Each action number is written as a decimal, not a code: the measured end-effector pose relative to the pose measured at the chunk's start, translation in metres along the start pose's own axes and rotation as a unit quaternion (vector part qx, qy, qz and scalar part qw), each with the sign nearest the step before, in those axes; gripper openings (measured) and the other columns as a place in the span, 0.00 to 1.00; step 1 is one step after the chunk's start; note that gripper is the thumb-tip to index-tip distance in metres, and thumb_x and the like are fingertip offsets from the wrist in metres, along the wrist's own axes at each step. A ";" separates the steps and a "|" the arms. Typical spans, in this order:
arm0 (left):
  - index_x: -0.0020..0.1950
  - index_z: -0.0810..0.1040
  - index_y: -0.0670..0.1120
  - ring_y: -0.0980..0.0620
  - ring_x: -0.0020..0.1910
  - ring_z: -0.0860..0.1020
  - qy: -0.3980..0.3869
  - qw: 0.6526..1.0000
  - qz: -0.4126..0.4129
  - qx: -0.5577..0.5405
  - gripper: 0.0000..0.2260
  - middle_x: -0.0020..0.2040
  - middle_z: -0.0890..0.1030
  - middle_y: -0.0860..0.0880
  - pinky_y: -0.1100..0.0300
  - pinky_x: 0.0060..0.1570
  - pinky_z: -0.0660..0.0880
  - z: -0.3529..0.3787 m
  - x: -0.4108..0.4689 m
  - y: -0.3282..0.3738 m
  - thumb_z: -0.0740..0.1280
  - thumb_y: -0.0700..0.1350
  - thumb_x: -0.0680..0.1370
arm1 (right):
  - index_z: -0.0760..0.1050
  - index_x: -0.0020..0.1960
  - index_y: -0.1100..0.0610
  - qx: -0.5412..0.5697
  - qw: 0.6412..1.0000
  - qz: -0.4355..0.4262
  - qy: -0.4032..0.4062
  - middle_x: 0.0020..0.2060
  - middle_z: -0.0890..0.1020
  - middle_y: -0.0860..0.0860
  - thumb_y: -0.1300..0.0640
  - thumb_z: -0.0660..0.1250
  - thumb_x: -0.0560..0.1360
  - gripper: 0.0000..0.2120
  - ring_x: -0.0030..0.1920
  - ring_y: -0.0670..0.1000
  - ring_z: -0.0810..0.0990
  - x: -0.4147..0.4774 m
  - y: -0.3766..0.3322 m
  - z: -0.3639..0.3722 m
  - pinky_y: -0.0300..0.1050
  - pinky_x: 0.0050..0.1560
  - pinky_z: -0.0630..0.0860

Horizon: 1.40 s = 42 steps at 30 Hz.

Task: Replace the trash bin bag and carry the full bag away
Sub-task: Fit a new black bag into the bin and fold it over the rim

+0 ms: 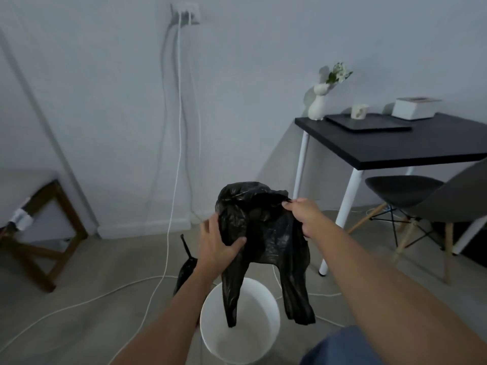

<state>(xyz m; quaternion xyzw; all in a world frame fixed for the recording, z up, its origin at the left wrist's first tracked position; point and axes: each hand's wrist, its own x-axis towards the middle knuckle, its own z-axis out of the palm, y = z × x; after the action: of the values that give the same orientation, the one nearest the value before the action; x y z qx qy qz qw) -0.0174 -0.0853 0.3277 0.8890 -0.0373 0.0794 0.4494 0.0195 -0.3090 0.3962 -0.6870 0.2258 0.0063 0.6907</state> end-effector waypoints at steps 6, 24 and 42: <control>0.81 0.37 0.57 0.43 0.80 0.53 -0.036 0.993 0.050 0.105 0.62 0.80 0.47 0.52 0.35 0.75 0.59 -0.007 -0.036 0.004 0.79 0.61 0.62 | 0.78 0.53 0.64 0.020 0.999 0.041 0.023 0.47 0.84 0.61 0.60 0.71 0.73 0.11 0.46 0.59 0.84 -0.010 -0.005 0.005 0.54 0.52 0.80; 0.41 0.75 0.41 0.51 0.33 0.71 0.021 0.994 -0.099 -0.051 0.10 0.32 0.74 0.48 0.57 0.33 0.65 -0.007 0.001 -0.010 0.62 0.40 0.81 | 0.69 0.64 0.57 -0.174 0.975 -0.027 0.136 0.57 0.79 0.56 0.39 0.71 0.62 0.37 0.56 0.59 0.79 0.028 0.050 0.020 0.57 0.55 0.78; 0.35 0.81 0.41 0.53 0.31 0.76 -0.056 0.985 -0.164 0.013 0.10 0.30 0.78 0.50 0.60 0.35 0.71 -0.006 0.018 -0.050 0.74 0.47 0.72 | 0.77 0.56 0.59 -0.522 0.851 0.000 -0.051 0.52 0.80 0.58 0.58 0.61 0.71 0.15 0.52 0.59 0.79 0.019 0.123 0.038 0.45 0.49 0.74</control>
<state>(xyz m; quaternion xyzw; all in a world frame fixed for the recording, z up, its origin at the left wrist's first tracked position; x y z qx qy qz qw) 0.0062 -0.0502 0.2946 0.8918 0.0846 -0.0448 0.4421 0.0087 -0.2711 0.2724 -0.9453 0.1536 0.1581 0.2404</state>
